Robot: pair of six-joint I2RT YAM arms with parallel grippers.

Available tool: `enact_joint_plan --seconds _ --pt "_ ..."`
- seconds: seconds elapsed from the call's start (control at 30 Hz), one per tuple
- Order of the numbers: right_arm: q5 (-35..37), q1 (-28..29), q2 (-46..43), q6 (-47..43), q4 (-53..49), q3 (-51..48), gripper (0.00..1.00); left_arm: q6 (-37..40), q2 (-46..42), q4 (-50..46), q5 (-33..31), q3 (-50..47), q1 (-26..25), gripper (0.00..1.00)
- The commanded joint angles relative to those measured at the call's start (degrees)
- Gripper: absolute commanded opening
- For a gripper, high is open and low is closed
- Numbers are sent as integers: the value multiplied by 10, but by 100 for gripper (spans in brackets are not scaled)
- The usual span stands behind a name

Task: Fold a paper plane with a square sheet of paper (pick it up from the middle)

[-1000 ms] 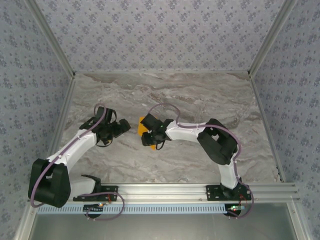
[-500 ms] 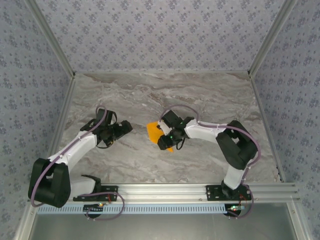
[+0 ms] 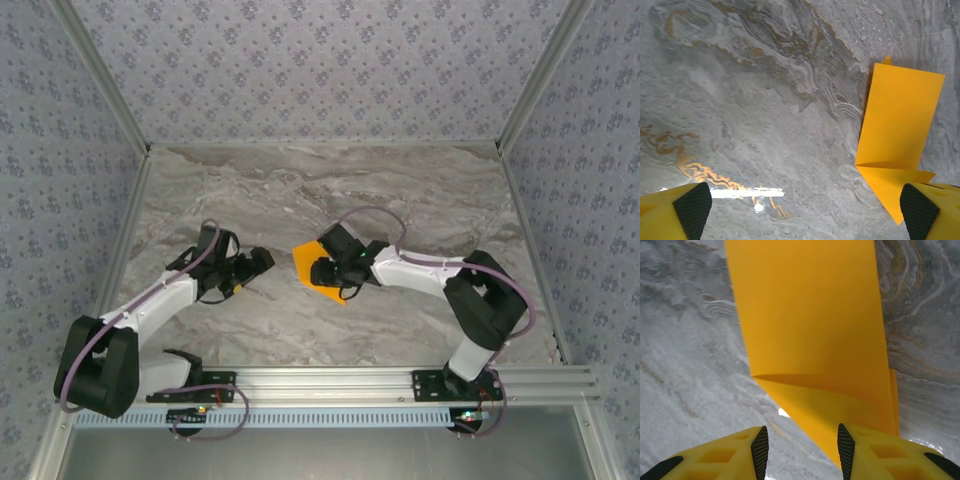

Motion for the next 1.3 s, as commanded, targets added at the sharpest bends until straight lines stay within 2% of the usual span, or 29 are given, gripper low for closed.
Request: enact_joint_plan --seconds 0.0,0.2,0.4,0.57,0.7,0.87,1.03,1.27 --pt "23 -2 35 45 5 4 44 -7 -5 15 12 1 -8 99" --pt "21 -17 74 3 17 9 43 -24 9 44 43 -5 -21 99" --pt "-56 -32 100 -175 90 -14 37 -38 34 84 74 -8 -37 99" --pt "-89 -45 83 -245 72 -21 36 -49 57 104 87 -9 -48 99" --pt "-91 -44 37 -241 50 -25 37 -58 69 120 88 -10 -58 99" --pt "-73 -42 -3 -162 51 -8 37 -73 82 141 87 -10 -72 99" --pt "-45 -47 17 -112 55 4 31 -93 92 153 81 -8 -84 96" --pt "-31 -56 64 -103 61 24 25 -110 116 162 80 1 -97 89"
